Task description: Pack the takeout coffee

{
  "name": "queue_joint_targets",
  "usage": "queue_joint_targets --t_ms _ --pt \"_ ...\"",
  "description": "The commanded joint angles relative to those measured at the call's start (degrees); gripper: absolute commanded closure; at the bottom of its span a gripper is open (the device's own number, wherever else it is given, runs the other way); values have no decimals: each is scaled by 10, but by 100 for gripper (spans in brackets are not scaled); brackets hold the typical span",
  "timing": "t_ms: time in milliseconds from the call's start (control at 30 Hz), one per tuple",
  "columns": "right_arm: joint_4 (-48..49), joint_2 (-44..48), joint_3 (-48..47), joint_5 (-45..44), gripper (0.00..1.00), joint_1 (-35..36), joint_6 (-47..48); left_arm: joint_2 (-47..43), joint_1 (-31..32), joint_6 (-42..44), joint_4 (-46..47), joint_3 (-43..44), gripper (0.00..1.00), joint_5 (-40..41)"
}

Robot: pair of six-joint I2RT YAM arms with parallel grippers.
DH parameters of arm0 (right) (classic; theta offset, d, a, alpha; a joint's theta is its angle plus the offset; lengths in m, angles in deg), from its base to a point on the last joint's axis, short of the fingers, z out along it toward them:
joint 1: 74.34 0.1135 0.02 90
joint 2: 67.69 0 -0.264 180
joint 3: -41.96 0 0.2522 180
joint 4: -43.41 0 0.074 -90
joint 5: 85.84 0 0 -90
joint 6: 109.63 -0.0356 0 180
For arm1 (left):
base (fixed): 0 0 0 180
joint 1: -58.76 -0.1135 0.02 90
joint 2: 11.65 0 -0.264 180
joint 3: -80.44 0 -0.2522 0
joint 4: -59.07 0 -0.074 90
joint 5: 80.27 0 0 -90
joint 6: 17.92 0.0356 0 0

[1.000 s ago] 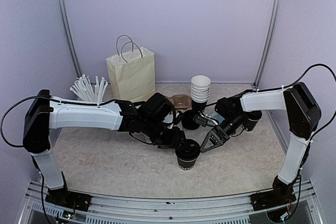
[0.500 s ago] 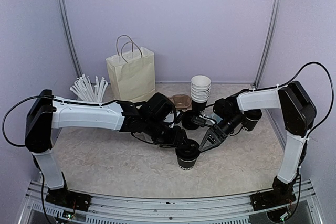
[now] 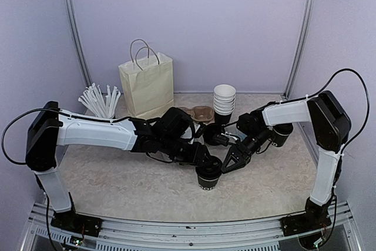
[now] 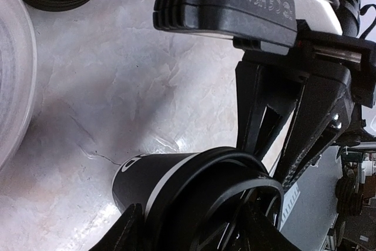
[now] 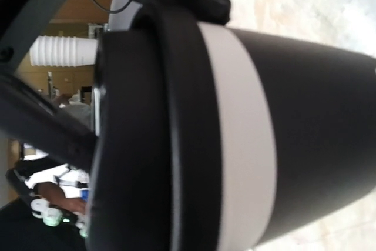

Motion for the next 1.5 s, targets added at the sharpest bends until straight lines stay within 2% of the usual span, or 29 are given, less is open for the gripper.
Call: queue_joint_targets --t_ms 0,133,200,367,533,733,1067,1300,1467 --pt "112 -57 9 -135 76 30 -24 54 35 -4 -32 -51 48 -14" --pt "132 -66 13 -227 80 41 -51 52 36 -8 -26 -73 48 -11" --pt "133 -70 11 -242 81 42 -54 51 36 -8 -25 -78 48 -9" --pt "102 -48 -28 -164 82 35 -12 41 36 0 -42 -56 46 14" --pt "40 -3 -80 -75 71 15 61 14 35 23 -80 0 36 49" --pt "26 43 -73 -83 58 12 78 -7 33 27 -88 39 25 66" --pt "29 61 -60 -102 57 12 78 -31 31 56 -101 66 17 95" --pt "40 37 -65 -109 59 7 62 -40 24 46 -116 57 16 117" --pt "36 24 -67 -96 61 5 62 -59 24 -4 -100 13 25 79"
